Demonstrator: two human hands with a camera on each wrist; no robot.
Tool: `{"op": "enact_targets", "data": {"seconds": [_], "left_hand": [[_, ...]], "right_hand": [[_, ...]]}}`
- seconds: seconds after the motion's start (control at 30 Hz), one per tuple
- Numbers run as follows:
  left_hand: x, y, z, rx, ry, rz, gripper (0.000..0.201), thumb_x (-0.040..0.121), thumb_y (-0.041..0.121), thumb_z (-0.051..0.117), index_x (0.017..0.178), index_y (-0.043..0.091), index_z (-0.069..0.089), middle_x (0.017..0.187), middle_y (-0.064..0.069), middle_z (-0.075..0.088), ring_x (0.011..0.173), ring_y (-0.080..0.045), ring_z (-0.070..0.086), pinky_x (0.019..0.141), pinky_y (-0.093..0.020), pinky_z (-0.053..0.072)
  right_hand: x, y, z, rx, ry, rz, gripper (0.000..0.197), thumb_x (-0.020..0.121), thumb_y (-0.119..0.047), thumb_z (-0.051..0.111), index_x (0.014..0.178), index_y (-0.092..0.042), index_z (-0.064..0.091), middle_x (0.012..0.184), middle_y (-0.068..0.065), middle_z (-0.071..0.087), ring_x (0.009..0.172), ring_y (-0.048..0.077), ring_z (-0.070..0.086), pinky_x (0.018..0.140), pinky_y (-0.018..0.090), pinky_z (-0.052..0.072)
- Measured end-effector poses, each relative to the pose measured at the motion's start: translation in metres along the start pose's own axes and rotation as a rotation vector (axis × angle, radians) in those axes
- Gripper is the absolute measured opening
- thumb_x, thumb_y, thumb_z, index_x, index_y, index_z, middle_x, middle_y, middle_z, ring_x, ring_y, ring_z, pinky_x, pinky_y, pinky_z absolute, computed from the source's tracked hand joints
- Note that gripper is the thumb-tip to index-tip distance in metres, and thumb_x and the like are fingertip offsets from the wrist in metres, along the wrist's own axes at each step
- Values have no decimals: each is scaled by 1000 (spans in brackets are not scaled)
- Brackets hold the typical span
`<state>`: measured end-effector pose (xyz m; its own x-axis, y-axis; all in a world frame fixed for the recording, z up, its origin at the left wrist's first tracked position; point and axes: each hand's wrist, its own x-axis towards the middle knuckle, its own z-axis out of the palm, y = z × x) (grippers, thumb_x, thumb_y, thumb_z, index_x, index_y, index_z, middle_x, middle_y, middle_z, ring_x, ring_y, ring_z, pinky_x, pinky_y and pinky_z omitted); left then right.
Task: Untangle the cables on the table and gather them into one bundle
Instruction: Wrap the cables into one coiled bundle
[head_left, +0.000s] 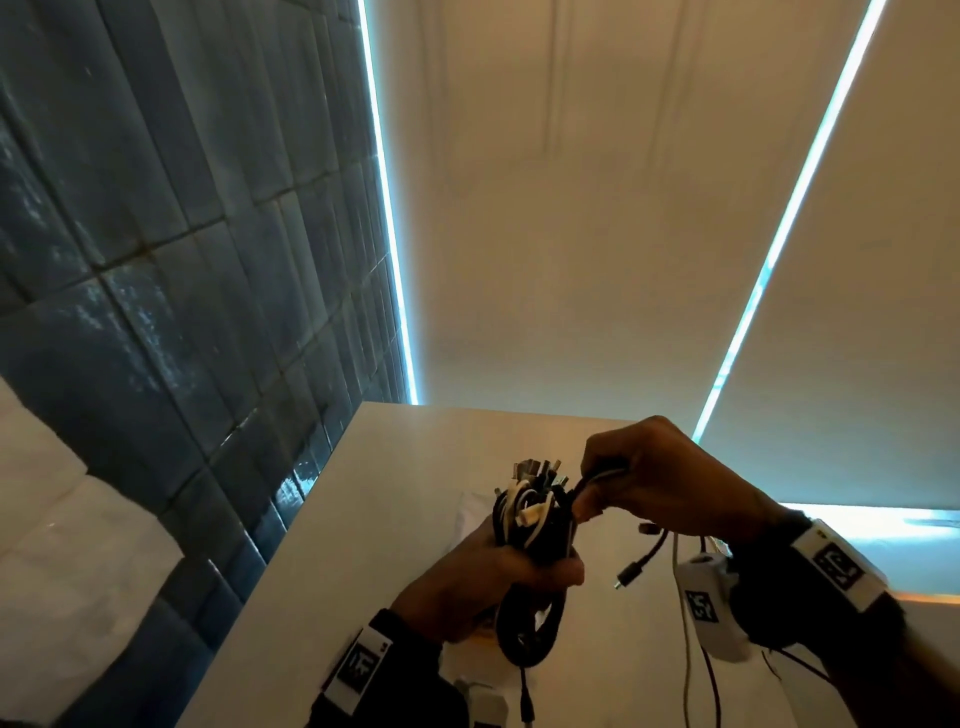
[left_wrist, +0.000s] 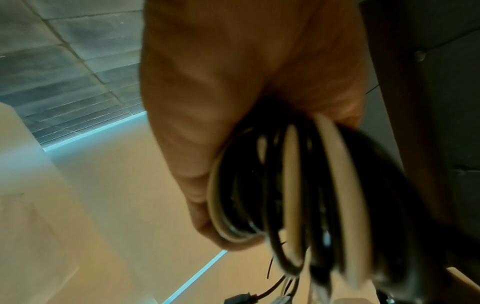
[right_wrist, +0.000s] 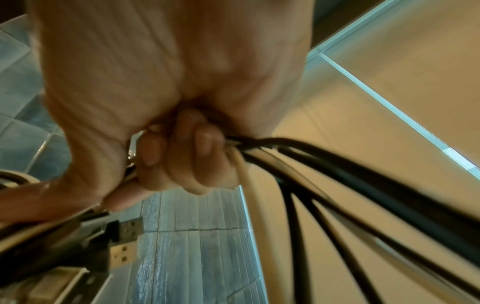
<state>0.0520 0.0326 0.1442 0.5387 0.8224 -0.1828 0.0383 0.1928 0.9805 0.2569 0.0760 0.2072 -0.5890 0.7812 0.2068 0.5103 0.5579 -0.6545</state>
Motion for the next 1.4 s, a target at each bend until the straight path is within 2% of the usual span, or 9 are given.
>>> {"op": "enact_targets", "data": {"seconds": [0.13,0.3,0.43,0.57,0.7,0.9,1.03,1.23,1.4], "left_hand": [[0,-5,4,-131,-102,-28,19,88,12,62,106,7,60,96,-4,71,93,-21,68,81,-31,53],[1,-11,15,-345,-100,-36,6,82,13,63,80,13,57,62,-2,52,52,-12,50,57,-29,49],[5,-13,19,-376,9,-26,24,80,26,71,64,19,54,51,1,34,39,-11,36,44,-25,39],[6,-13,14,-428,66,-37,35,79,36,73,57,21,51,47,4,29,37,-11,29,46,-26,29],[7,-14,4,-447,165,-29,42,77,37,74,57,17,43,47,2,26,36,-11,33,43,-23,36],[11,-22,-2,-563,231,-7,26,84,24,67,62,12,57,52,-5,48,44,-17,52,51,-29,47],[16,-26,-3,-674,255,18,24,83,17,64,61,11,58,54,-5,48,42,-14,48,46,-27,45],[18,-23,-13,-736,341,36,17,78,9,59,71,14,73,47,3,35,35,-8,36,40,-23,38],[24,-28,-11,-620,435,47,5,72,15,72,69,13,70,46,3,31,36,-10,34,42,-24,38]], "right_hand": [[2,5,1,-9,11,16,18,68,-41,79,70,-28,67,65,-2,67,53,16,60,54,37,52],[3,10,2,-31,9,48,17,69,-37,81,67,-32,65,62,-3,66,51,9,57,53,27,49],[1,16,7,-35,9,66,20,69,-38,80,63,-35,61,58,-9,63,49,6,55,51,22,46],[-3,25,10,8,23,134,29,69,-46,76,62,-21,62,51,-9,52,49,5,42,50,18,36],[-15,30,10,206,-28,274,36,80,-43,62,65,-10,59,46,-11,41,42,3,33,44,12,29],[-35,41,21,553,-83,349,37,94,-37,48,83,-7,67,56,-1,32,46,12,21,40,21,21],[-45,49,27,663,-89,362,39,99,-29,41,98,-1,68,59,7,32,49,20,18,41,23,21],[-71,62,39,840,-64,385,49,89,-48,58,88,1,65,52,7,35,43,17,28,46,24,35],[-75,49,51,831,167,408,58,77,-57,66,93,-2,69,52,0,27,44,14,19,43,23,21]]}}
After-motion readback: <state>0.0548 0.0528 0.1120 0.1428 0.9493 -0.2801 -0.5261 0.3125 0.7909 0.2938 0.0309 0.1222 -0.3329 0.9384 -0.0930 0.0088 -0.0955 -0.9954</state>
